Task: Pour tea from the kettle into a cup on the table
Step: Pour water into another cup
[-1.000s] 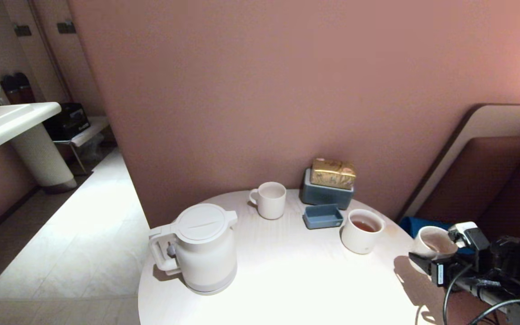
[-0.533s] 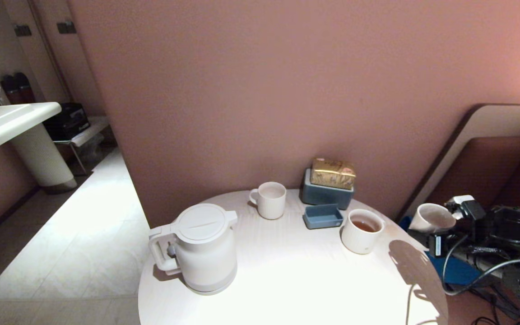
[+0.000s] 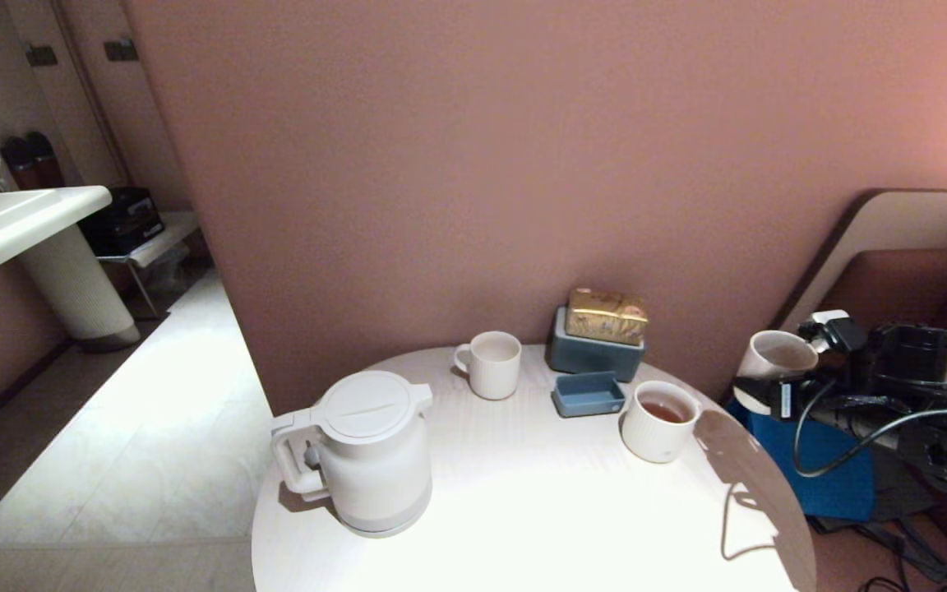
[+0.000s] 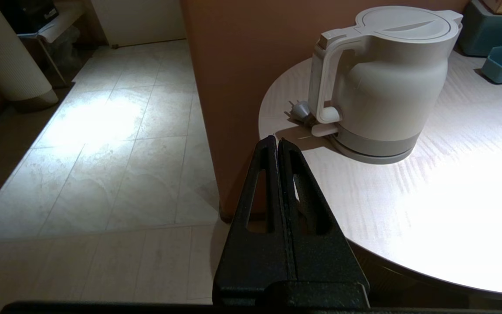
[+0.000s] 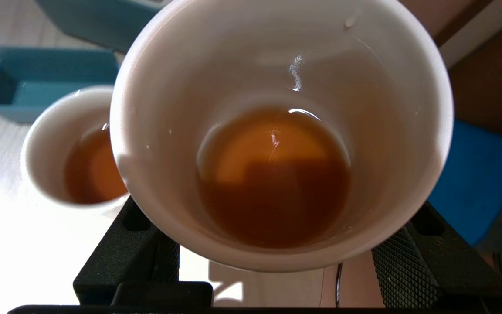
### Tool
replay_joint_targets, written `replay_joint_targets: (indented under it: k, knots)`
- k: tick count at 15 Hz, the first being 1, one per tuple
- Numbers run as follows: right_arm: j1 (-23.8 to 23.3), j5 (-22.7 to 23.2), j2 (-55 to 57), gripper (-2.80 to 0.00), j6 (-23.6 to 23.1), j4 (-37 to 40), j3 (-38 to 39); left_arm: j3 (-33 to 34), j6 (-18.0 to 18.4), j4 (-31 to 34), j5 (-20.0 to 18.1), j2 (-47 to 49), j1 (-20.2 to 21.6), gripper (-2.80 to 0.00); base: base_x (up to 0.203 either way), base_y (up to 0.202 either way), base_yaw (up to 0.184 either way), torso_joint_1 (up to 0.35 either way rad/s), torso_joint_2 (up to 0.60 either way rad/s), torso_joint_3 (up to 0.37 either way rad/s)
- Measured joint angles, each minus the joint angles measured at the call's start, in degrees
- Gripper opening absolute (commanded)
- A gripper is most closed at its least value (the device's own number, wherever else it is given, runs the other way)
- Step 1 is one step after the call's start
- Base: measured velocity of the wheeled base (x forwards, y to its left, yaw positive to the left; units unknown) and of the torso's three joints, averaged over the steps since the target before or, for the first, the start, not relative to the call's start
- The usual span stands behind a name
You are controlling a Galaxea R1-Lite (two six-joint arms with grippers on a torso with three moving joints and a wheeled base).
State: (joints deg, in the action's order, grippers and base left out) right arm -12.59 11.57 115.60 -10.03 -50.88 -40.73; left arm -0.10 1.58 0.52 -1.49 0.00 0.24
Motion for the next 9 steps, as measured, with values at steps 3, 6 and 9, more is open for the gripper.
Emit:
replay_joint_targets:
  k: [3, 6, 9]
  knots:
    - [1.5, -1.8, 2.4, -2.8, -2.6, 0.1, -2.8, 0.0, 0.0, 0.0, 0.0, 0.0, 0.0, -2.8, 0.0, 0.0, 0.0, 0.0, 0.0, 0.0]
    - [2.3, -3.8, 4.1, -2.8, -8.5, 0.7, -4.9, 0.0, 0.0, 0.0, 0.0, 0.0, 0.0, -2.8, 0.0, 0.0, 0.0, 0.0, 0.0, 0.0]
    - [4.2, -5.0, 4.5, -2.8, -10.1, 6.1, -7.4, 0.0, 0.0, 0.0, 0.0, 0.0, 0.0, -2.8, 0.0, 0.0, 0.0, 0.0, 0.0, 0.0]
